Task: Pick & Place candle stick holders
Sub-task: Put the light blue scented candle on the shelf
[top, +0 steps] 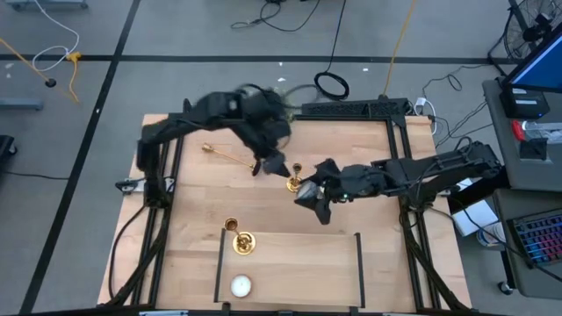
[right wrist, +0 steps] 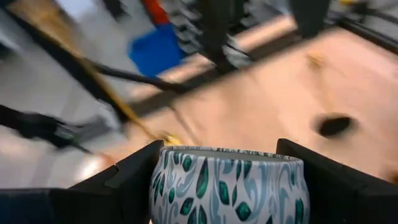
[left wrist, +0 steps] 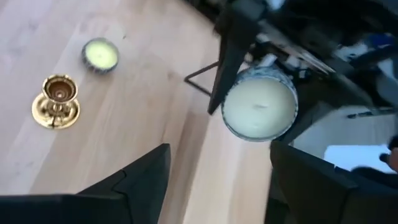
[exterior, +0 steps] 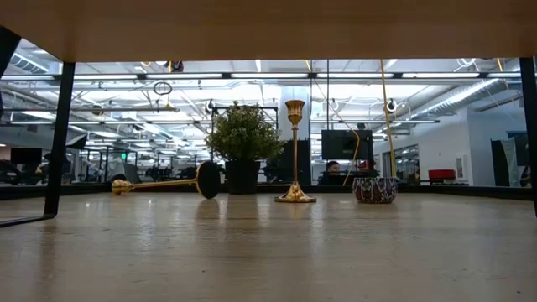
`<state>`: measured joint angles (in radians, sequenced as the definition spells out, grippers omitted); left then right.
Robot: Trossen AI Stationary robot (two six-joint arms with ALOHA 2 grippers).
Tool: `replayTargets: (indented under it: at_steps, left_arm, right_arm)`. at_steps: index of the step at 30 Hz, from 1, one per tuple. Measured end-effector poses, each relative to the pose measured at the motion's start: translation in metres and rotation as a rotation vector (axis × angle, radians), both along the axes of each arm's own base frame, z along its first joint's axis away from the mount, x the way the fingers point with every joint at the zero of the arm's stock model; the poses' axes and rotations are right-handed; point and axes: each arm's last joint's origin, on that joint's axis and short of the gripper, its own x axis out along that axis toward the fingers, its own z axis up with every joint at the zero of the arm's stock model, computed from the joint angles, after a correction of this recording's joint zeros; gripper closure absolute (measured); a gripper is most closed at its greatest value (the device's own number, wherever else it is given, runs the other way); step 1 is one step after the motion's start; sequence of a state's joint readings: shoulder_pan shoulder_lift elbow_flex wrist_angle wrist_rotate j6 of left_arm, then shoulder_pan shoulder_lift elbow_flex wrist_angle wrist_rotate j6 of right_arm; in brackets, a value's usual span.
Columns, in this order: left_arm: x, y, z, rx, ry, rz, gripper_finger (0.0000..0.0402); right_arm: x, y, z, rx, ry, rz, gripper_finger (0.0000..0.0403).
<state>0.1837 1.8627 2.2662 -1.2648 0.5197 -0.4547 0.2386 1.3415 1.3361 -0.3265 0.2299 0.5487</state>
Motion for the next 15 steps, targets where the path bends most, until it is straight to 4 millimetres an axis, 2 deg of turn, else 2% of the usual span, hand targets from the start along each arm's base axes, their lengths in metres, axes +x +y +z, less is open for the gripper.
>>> replayTargets:
  at_steps: [5, 9, 12, 15]
  left_arm:
    - [-0.046, -0.007, 0.041, 0.041, -0.139, -0.014, 0.0126]
    - [-0.093, -0.017, 0.077, 0.117, -0.279, 0.035, 0.0119]
    - [-0.129, -0.026, 0.099, 0.191, -0.370, 0.138, 0.0118]
    - [-0.161, -0.037, 0.116, 0.254, -0.444, 0.306, 0.0122]
  right_arm:
    - [0.004, 0.011, 0.021, 0.102, -0.215, 0.114, 0.0116]
    - [0.003, 0.025, 0.036, 0.120, -0.423, 0.148, 0.0116]
    - [0.000, 0.034, 0.034, 0.124, -0.581, 0.108, 0.0116]
    - [-0.005, 0.040, 0.019, 0.138, -0.688, 0.017, 0.0116]
